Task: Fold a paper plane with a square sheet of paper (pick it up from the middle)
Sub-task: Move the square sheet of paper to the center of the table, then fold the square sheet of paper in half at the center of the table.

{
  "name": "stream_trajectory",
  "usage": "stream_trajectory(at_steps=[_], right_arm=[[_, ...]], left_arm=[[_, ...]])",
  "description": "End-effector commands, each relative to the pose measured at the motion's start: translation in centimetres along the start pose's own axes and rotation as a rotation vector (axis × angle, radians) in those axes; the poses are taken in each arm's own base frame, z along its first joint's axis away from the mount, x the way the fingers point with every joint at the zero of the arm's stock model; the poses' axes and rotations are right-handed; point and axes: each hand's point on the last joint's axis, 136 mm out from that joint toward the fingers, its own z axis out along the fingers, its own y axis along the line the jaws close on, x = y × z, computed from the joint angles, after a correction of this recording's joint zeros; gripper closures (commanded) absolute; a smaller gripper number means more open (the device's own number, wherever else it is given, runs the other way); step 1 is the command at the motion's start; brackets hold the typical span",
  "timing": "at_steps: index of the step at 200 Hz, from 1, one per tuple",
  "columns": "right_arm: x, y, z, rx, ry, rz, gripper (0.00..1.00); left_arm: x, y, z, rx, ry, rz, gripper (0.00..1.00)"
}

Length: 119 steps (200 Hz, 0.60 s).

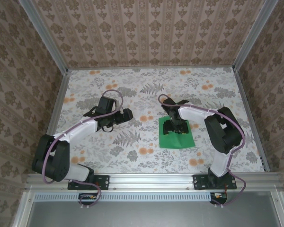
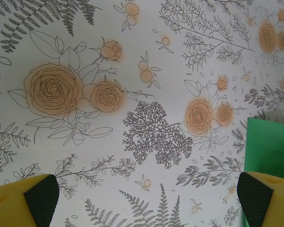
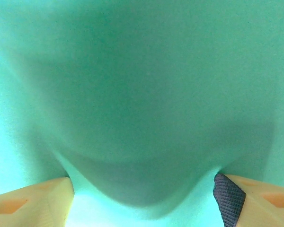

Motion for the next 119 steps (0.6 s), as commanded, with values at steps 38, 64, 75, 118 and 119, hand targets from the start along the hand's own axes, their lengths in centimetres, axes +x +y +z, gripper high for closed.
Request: stream_trajectory(at_steps=[38, 64, 75, 118, 119], right_arm=[[0.5, -1.7, -2.5, 0.045, -0.061, 0.039, 0.01], [1.7, -1.3, -1.5, 0.019, -0.029, 0.059, 0.0], [2.2, -1.3, -0.9, 0.019, -0.013, 0.068, 0.0], [3.5, -1.1, 1.2, 0.034, 0.042, 0.078, 0.0], [3.5, -1.1, 1.3, 0.036, 0.044, 0.077, 0.0]], left_arm=[[1.1, -0.8, 0.7, 0.024, 0.027, 0.001, 0.0], [1.4, -0.7, 0.8, 0.02, 0.033, 0.0, 0.0], [1.3, -0.8, 0.7, 0.021, 0.032, 0.0, 0.0], [1.5, -1.0, 0.9, 0.027, 0.037, -0.004, 0.0], [1.5, -1.0, 0.9, 0.027, 0.036, -0.005, 0.0]])
